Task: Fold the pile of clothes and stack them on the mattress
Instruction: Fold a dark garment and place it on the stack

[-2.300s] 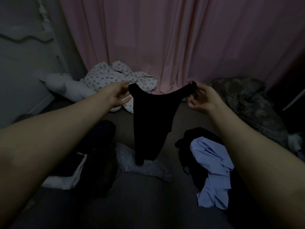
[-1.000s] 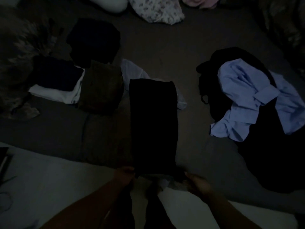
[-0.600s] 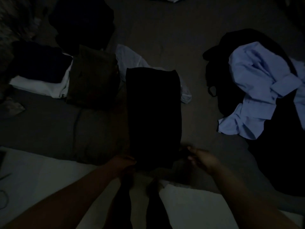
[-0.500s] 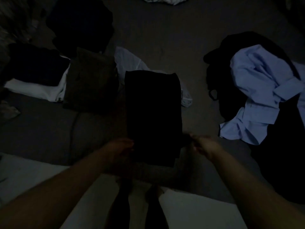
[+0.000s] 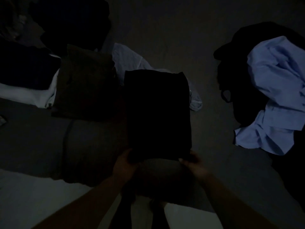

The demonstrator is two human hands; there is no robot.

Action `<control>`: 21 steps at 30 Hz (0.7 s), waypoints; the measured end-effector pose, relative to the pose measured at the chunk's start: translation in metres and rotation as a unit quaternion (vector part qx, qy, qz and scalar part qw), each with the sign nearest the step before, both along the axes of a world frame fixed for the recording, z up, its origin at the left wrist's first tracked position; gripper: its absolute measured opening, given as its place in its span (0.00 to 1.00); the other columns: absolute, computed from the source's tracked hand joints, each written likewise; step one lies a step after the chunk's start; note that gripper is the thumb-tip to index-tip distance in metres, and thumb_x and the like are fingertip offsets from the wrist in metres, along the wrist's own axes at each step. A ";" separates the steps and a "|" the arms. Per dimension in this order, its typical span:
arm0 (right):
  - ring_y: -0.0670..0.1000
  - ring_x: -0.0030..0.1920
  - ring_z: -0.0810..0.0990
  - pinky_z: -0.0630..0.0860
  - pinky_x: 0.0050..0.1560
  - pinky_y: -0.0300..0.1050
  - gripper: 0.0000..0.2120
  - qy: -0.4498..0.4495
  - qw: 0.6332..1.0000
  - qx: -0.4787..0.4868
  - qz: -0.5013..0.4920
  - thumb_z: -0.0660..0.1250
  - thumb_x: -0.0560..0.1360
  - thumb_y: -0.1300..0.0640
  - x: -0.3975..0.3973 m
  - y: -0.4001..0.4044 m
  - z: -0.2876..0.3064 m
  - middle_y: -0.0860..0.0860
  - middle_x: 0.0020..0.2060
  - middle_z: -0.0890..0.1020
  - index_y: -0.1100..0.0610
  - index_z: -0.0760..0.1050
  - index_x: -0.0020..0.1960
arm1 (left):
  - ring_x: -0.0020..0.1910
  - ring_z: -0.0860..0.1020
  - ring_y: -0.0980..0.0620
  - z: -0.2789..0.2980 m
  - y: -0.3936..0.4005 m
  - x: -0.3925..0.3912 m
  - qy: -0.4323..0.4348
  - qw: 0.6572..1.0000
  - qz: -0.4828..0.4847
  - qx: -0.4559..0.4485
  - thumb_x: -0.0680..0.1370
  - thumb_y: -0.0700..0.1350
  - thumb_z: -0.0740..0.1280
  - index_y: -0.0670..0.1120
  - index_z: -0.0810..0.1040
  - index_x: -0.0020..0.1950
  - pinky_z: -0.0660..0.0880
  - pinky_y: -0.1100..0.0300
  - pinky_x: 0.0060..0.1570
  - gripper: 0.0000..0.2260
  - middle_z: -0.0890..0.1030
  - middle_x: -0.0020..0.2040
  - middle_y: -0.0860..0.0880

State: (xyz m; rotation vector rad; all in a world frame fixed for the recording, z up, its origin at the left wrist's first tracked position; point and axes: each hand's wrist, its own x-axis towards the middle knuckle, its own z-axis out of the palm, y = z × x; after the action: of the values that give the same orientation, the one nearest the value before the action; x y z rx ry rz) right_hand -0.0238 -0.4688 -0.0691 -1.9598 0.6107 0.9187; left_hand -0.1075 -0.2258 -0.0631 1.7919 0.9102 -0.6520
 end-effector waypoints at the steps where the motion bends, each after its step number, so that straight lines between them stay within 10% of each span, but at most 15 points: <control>1: 0.55 0.53 0.76 0.73 0.42 0.28 0.19 -0.001 1.000 0.004 -0.027 0.71 0.68 0.73 -0.002 0.002 -0.003 0.58 0.53 0.77 0.67 0.72 0.57 | 0.65 0.72 0.41 -0.008 -0.002 -0.003 -0.005 1.000 0.005 0.026 0.59 0.56 0.70 0.37 0.69 0.68 0.66 0.51 0.67 0.41 0.74 0.64 0.39; 6: 0.51 0.46 0.73 0.68 0.33 0.24 0.07 -0.070 0.994 -0.034 -0.076 0.68 0.73 0.68 0.012 0.022 -0.006 0.52 0.35 0.75 0.63 0.70 0.41 | 0.62 0.74 0.40 -0.016 -0.014 0.015 -0.023 0.995 -0.017 0.093 0.68 0.45 0.74 0.40 0.75 0.63 0.67 0.55 0.64 0.25 0.78 0.59 0.40; 10: 0.50 0.38 0.72 0.67 0.31 0.32 0.17 -0.095 0.992 -0.041 -0.066 0.65 0.77 0.60 0.015 0.018 0.006 0.52 0.29 0.73 0.56 0.68 0.31 | 0.61 0.74 0.42 -0.008 -0.012 0.019 0.015 0.996 -0.014 0.091 0.73 0.39 0.71 0.37 0.75 0.61 0.65 0.60 0.60 0.17 0.78 0.59 0.39; 16: 0.50 0.34 0.74 0.70 0.33 0.38 0.12 -0.032 0.996 0.018 -0.086 0.63 0.78 0.59 0.003 -0.028 0.043 0.54 0.31 0.78 0.59 0.76 0.37 | 0.46 0.76 0.45 0.006 -0.007 0.017 0.056 0.984 0.158 -0.068 0.78 0.34 0.63 0.45 0.73 0.41 0.75 0.49 0.52 0.08 0.77 0.41 0.46; 21: 0.51 0.38 0.76 0.71 0.33 0.41 0.10 0.052 0.995 0.036 -0.083 0.61 0.79 0.56 -0.008 -0.042 0.050 0.55 0.39 0.80 0.60 0.78 0.49 | 0.26 0.78 0.59 -0.006 -0.027 0.036 0.078 0.925 0.323 -0.186 0.76 0.40 0.68 0.41 0.72 0.60 0.73 0.67 0.24 0.14 0.76 0.41 0.43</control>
State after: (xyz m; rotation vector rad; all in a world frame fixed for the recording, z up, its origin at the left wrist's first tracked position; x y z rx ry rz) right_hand -0.0321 -0.5105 -0.0187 -1.7765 0.7768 0.9290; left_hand -0.0714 -0.2530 -0.0686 1.0209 1.3037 -0.4922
